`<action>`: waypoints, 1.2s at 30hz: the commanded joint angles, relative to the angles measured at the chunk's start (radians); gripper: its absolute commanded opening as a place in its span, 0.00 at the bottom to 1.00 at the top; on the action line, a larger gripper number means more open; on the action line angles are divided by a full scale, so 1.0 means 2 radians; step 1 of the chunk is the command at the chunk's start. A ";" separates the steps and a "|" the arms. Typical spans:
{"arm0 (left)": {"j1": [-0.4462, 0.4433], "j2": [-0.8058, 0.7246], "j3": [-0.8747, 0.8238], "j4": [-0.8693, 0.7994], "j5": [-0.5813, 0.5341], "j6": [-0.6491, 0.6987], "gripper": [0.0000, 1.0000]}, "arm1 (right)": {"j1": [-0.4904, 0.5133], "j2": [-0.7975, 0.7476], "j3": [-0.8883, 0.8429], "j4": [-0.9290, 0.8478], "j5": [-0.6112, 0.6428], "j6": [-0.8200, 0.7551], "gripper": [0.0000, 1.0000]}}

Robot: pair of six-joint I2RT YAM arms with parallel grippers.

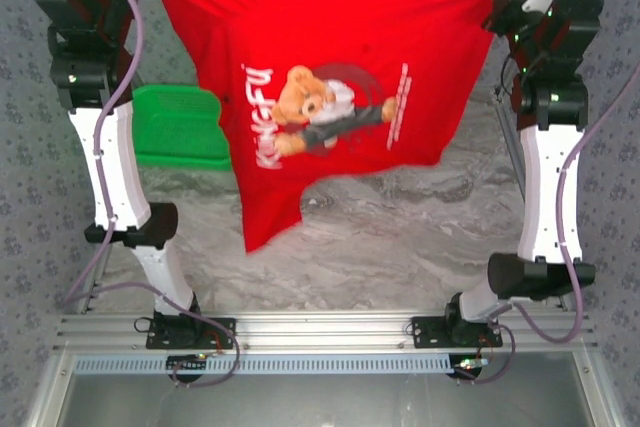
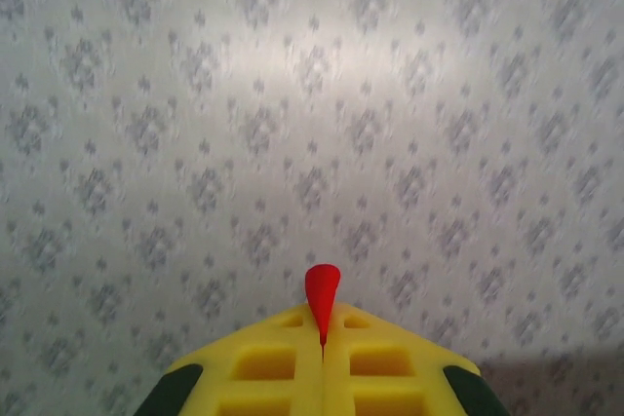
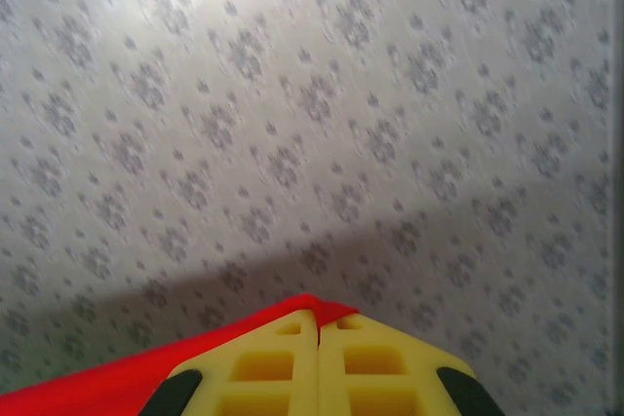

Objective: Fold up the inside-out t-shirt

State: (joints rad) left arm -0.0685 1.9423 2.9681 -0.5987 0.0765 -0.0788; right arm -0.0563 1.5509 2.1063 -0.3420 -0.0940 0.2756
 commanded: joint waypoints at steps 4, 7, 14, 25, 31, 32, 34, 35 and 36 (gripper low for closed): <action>0.015 -0.092 -0.075 0.075 0.061 -0.050 0.00 | 0.006 0.015 0.138 -0.008 -0.027 0.020 0.00; 0.015 -0.133 -0.139 0.065 0.091 -0.044 0.00 | 0.010 -0.016 0.079 -0.013 -0.045 0.021 0.00; -0.027 -0.323 -0.548 0.102 0.203 -0.073 0.00 | 0.009 -0.187 -0.263 -0.061 -0.025 -0.001 0.00; -0.175 -0.572 -1.156 0.173 0.220 -0.193 0.00 | -0.055 -0.327 -0.676 -0.132 -0.026 0.055 0.04; -0.221 -0.550 -1.224 0.175 0.179 -0.238 0.00 | -0.099 -0.283 -0.756 -0.070 -0.028 0.079 0.08; -0.224 -0.547 -1.233 0.179 0.181 -0.245 0.00 | -0.103 -0.275 -0.761 -0.065 -0.018 0.079 0.09; -0.229 -0.546 -1.251 0.191 0.194 -0.258 0.07 | -0.113 -0.264 -0.763 -0.054 -0.018 0.072 0.15; -0.231 -0.546 -1.256 0.195 0.202 -0.260 0.13 | -0.117 -0.260 -0.762 -0.052 -0.012 0.070 0.20; -0.232 -0.548 -1.258 0.193 0.208 -0.260 0.18 | -0.119 -0.260 -0.762 -0.051 -0.007 0.069 0.23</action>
State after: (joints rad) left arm -0.5201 0.8482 0.4709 -0.2657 0.4618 -0.5510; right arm -0.2775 1.0283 0.5835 -0.5018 -0.1390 0.4076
